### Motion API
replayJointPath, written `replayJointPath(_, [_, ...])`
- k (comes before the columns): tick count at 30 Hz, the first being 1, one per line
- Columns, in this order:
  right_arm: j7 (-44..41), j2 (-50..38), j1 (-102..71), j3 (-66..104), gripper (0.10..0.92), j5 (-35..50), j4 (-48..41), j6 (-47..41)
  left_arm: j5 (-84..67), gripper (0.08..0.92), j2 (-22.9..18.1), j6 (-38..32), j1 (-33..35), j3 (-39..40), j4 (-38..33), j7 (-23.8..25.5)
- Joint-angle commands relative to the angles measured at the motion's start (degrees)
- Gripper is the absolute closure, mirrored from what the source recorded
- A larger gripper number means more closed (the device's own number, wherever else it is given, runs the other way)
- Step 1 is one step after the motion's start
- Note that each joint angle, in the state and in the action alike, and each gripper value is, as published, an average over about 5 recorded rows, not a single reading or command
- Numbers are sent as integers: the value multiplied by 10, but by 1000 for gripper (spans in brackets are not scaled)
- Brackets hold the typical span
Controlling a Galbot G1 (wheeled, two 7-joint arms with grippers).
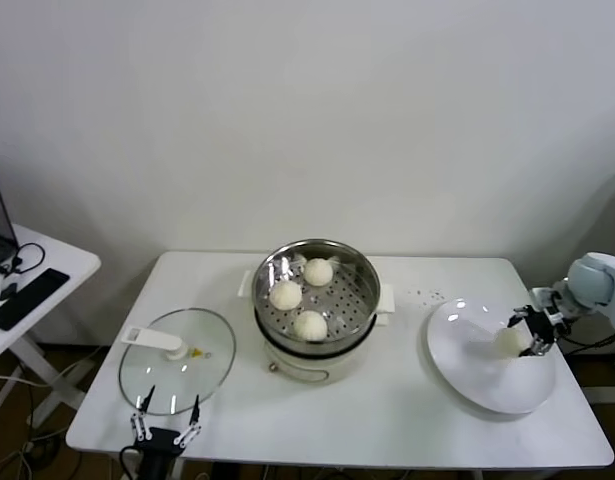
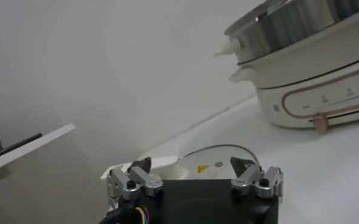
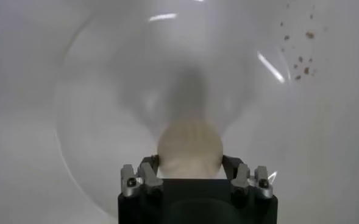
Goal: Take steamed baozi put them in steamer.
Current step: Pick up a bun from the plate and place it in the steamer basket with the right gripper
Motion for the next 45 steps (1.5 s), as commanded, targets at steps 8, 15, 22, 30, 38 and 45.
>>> replayJointPath(8, [-33,64,374,-298,338,241,156,-36,0,177,0,1,-3,2,-2,1])
replayJointPath(15, [-38,115,417,-269,338,299,195,-68,-1,177,0,1,-6,5,-1,2])
replayJointPath(22, [-25,154,410,-225,338,333,240,-102,-1,177,0,-1,-7,8,2,2])
replayJointPath(30, [-2,187,344,-182,338,302,243,-126,0,177,-1,-1,-10,10,5,2])
replayJointPath(38, [17,232,268,-139,338,257,196,-135,1,177,-2,-1,-12,10,8,2])
replayJointPath(45, [22,262,212,-111,336,234,149,-135,0,177,-1,-1,-14,9,10,2])
